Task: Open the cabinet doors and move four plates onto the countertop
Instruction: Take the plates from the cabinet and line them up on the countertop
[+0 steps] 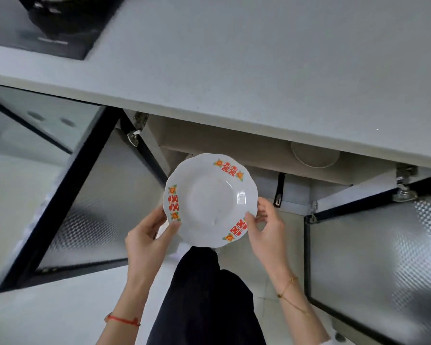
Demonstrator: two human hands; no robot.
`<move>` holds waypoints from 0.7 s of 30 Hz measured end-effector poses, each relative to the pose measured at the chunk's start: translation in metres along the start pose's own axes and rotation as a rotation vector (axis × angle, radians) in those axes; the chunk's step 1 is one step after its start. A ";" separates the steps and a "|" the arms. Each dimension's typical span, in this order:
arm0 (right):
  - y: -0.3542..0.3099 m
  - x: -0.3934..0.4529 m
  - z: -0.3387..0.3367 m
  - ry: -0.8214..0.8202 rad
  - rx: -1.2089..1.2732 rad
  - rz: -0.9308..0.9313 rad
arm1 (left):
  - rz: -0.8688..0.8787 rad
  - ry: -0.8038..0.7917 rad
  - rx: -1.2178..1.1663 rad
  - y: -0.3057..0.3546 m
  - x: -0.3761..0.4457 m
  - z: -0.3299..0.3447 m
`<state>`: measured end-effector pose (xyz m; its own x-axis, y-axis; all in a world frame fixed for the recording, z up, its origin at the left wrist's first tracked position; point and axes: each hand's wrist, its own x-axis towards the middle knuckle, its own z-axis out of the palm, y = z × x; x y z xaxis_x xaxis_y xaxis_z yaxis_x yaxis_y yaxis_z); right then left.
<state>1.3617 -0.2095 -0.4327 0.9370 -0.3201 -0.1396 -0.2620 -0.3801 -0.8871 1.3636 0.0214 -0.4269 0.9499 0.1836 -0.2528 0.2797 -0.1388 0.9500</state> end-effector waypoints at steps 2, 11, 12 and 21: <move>-0.031 -0.016 -0.019 -0.006 -0.015 -0.011 | 0.017 -0.006 -0.021 0.032 -0.021 -0.010; -0.158 -0.066 -0.111 0.095 -0.010 -0.124 | 0.116 -0.040 -0.003 0.181 -0.086 -0.033; -0.168 -0.069 -0.120 0.107 0.001 -0.128 | 0.130 -0.053 -0.001 0.194 -0.091 -0.033; -0.212 -0.069 -0.179 0.155 0.040 -0.116 | 0.230 -0.149 0.042 0.270 -0.103 -0.014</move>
<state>1.3117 -0.2620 -0.1561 0.9126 -0.4075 0.0313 -0.1421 -0.3880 -0.9106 1.3393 -0.0216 -0.1420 0.9983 -0.0020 -0.0588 0.0572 -0.2013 0.9779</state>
